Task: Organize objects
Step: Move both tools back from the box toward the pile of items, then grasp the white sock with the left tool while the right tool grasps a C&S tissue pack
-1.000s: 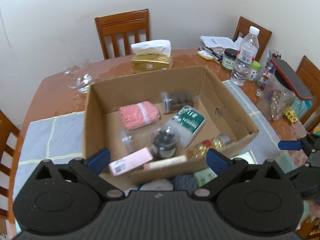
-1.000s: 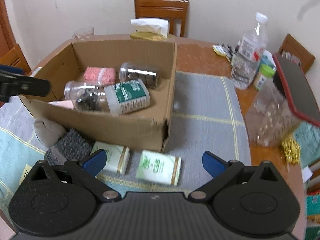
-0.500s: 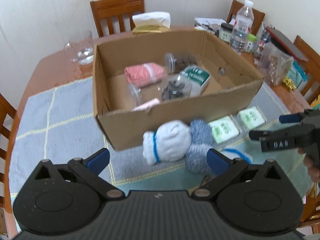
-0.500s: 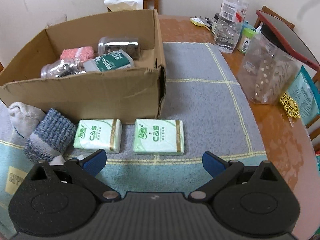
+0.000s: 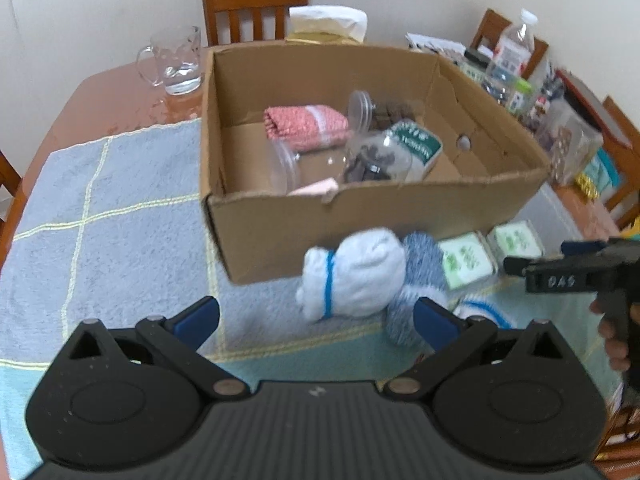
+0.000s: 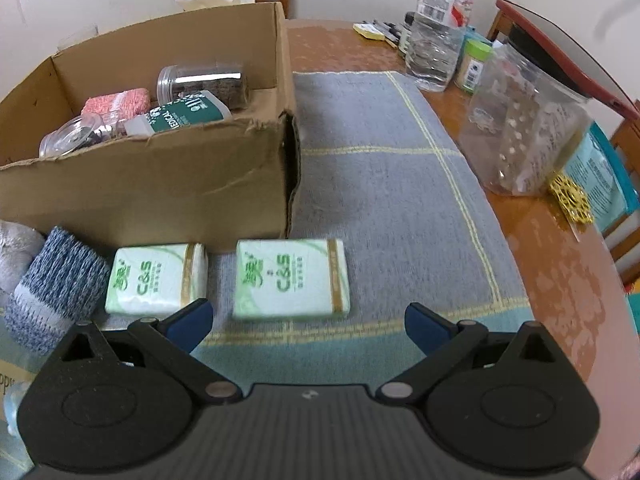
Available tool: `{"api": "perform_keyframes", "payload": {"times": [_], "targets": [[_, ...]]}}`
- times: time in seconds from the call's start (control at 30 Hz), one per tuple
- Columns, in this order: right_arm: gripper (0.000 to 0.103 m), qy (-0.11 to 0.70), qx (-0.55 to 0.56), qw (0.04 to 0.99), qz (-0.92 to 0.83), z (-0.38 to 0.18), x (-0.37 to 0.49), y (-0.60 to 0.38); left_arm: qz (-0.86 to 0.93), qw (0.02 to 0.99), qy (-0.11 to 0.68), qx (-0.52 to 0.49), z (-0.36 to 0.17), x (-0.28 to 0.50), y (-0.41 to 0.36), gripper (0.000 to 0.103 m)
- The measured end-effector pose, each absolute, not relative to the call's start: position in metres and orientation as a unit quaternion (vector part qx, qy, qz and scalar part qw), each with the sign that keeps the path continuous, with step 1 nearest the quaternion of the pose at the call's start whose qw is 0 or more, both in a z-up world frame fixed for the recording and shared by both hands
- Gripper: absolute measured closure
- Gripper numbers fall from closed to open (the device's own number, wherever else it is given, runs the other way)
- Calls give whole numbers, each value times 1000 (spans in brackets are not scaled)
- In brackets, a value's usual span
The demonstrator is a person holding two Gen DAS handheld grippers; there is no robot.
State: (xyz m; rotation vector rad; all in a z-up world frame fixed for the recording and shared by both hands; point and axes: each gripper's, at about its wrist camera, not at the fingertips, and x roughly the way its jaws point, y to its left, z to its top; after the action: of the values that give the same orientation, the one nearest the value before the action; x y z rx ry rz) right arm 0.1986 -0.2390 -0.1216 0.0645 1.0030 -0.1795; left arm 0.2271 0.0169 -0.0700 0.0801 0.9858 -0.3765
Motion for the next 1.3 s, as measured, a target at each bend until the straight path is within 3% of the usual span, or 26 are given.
{"api": "perform_keyframes", "payload": {"times": [0.47, 1.3], "targets": [[0, 483, 30, 872, -67, -141, 223, -248, -137, 867, 478, 22, -92, 252, -10, 1], [0, 487, 20, 872, -46, -140, 224, -251, 4, 873, 486, -26, -80, 213, 90, 1]]}}
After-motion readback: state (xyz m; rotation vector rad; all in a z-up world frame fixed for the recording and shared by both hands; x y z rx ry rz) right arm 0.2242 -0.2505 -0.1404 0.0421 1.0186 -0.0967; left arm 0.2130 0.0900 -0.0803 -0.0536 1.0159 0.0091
